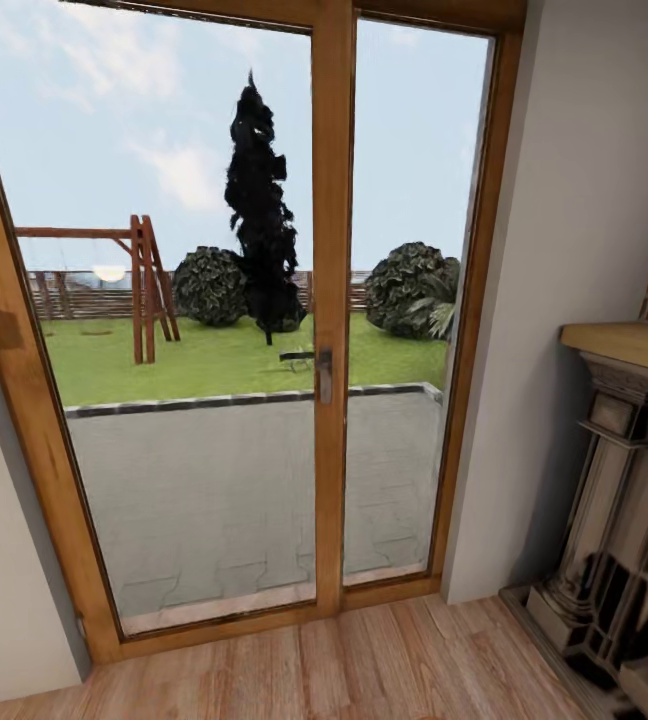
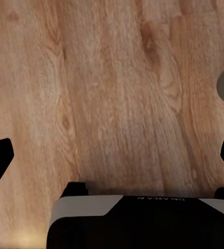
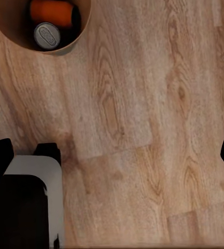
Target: Put the three can of soda from the living room inside the tash can in the kitchen.
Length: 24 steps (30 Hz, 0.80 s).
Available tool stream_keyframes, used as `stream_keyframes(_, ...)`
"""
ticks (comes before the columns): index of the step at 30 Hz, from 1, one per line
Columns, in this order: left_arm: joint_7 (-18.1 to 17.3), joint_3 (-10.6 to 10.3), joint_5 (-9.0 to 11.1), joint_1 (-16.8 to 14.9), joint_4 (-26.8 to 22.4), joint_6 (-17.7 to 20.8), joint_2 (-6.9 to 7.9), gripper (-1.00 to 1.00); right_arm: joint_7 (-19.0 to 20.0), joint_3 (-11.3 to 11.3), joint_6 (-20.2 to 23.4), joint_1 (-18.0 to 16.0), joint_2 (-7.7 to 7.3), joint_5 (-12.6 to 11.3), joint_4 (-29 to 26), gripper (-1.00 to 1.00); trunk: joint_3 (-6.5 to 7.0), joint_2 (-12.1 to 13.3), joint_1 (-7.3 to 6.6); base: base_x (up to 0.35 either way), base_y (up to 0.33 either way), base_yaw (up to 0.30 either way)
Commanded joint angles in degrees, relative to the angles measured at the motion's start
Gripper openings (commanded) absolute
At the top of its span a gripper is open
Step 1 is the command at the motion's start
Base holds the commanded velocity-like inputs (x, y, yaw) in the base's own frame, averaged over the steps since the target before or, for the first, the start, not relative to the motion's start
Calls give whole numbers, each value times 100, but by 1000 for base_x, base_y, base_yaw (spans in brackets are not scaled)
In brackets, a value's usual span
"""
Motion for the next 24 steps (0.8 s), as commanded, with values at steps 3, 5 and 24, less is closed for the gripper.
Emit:
stream_keyframes(3,9,-1,10,105,-1,-79,0,100,0,6,-7,57,10,12,6,100,0,0,0,0,0,0)
stream_keyframes(5,12,-1,14,154,-1,-98,-1,100,0,13,-8,72,18,19,33,100,0,0,0,0,0,0)
stream_keyframes(24,17,12,35,528,7,-131,183,100,5,24,-11,277,228,31,205,100,0,0,0,0,0,0)
